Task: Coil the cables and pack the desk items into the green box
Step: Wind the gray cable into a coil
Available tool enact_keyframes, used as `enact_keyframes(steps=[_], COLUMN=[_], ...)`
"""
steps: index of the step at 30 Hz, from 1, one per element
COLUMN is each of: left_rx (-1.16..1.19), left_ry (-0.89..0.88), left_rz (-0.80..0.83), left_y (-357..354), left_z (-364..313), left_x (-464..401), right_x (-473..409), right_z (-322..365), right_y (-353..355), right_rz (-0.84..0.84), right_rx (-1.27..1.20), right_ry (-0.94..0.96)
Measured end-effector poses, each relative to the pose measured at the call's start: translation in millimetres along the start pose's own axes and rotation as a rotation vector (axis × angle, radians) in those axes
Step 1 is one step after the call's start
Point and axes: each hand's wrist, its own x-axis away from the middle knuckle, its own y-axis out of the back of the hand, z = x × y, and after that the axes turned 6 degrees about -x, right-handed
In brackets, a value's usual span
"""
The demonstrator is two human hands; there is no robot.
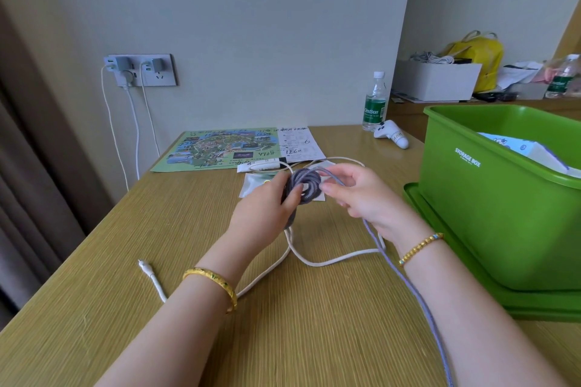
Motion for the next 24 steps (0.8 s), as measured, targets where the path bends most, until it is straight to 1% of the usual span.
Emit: enact_keyframes(steps=[1, 3, 4, 5, 6, 8, 12, 15, 18, 22, 24], left_rx=[0.003, 0.061, 0.095, 0.125, 0.160, 0.263, 0.529, 0.706, 0.936, 1.272, 1.386], left_ry=[0.046, 0.157, 0.202, 0.231, 0.243, 0.237, 0.212, 0.215, 0.305, 0.536, 0.565], left_rz=[-0.031, -0.075, -0.088, -0.092, -0.084, -0.043, 0.059, 0.091, 0.047, 0.022, 0.021], left_y=[0.5, 3.8, 6.1, 8.0, 9.9, 12.9, 16.6, 18.6, 18.9, 17.9, 17.3], left_z=[4.5, 15.3, 20.7, 25.3, 28.7, 32.0, 30.1, 26.6, 23.2, 16.1, 13.5], left_x=[-2.0, -6.9, -8.9, -10.4, -11.4, -12.8, -13.3, -11.8, -12.7, -16.2, -17.0], right_x=[0.2, 1.5, 3.1, 4.3, 4.9, 3.3, -2.3, -5.5, -6.9, -6.9, -6.1], right_z=[-0.1, 0.0, 0.4, 1.1, 2.3, 3.7, 1.4, -3.9, -8.4, -12.6, -13.2], right_y=[4.8, 13.0, 15.2, 16.9, 18.6, 22.1, 30.0, 31.2, 28.1, 14.8, 7.6], right_rz=[0.055, 0.284, 0.398, 0.473, 0.509, 0.478, 0.197, 0.072, 0.070, 0.132, 0.185], right_rx=[0.038, 0.046, 0.024, -0.011, -0.057, -0.161, -0.353, -0.416, -0.392, -0.289, -0.238], right_ry=[-0.068, -0.175, -0.198, -0.204, -0.195, -0.158, -0.108, -0.140, -0.171, -0.188, -0.204])
